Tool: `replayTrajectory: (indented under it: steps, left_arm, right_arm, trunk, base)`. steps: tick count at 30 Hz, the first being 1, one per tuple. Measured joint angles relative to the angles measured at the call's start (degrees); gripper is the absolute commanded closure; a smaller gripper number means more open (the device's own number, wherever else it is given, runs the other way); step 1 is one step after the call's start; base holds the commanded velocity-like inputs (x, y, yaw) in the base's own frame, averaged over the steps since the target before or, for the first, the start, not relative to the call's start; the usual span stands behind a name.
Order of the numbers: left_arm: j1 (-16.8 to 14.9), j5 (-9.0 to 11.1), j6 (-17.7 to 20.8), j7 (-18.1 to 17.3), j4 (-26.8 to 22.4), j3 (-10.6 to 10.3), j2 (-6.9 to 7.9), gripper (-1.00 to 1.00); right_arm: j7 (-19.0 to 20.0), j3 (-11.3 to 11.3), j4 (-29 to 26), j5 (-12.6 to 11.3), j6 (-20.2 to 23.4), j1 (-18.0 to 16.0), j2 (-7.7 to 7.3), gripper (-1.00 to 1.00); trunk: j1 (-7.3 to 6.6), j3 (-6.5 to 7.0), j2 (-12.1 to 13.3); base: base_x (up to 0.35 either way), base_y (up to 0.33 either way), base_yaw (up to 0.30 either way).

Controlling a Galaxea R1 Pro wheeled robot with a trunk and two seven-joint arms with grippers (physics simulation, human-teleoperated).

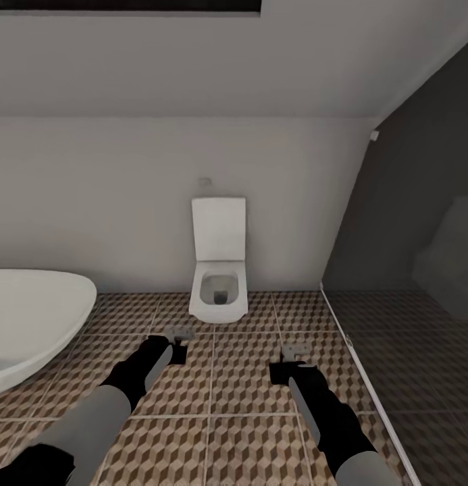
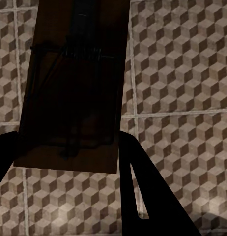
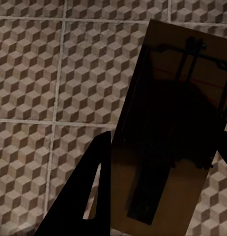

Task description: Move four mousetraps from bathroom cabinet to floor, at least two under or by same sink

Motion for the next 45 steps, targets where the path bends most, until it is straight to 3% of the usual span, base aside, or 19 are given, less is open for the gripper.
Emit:
replayTrajectory:
  steps: [31,38,43,45]
  left_arm:
    - [0.00,-0.02,0.00,0.00,0.09,0.00,-0.79,1.00]
    - [0.00,-0.02,0.00,0.00,0.11,0.00,-1.17,1.00]
    - [-0.01,-0.03,0.03,0.00,-0.08,0.00,-1.24,1.00]
    - [-0.01,-0.02,0.06,0.00,-0.24,-0.01,-1.29,1.00]
  right_arm:
    - [0.09,0.02,-0.06,0.03,-0.09,0.00,-0.04,1.00]
    - [0.21,0.49,-8.05,0.22,-0.27,-0.02,-0.02,1.00]
    - [0.40,0.61,-5.88,0.39,-0.05,-4.27,-0.04,1.00]
    - [0.48,0.60,1.15,0.38,-0.20,-9.16,-0.01,1.00]
  trunk:
    - [6.81,-8.41,-12.45]
    - [8.35,-10.27,-15.26]
    - [9.45,-11.25,-17.26]
    - [9.89,-11.61,-18.06]
  base:
    - [0.000,0.000,0.000]
    - [0.000,0.000,0.000]
    - [0.000,0.000,0.000]
    - [0.000,0.000,0.000]
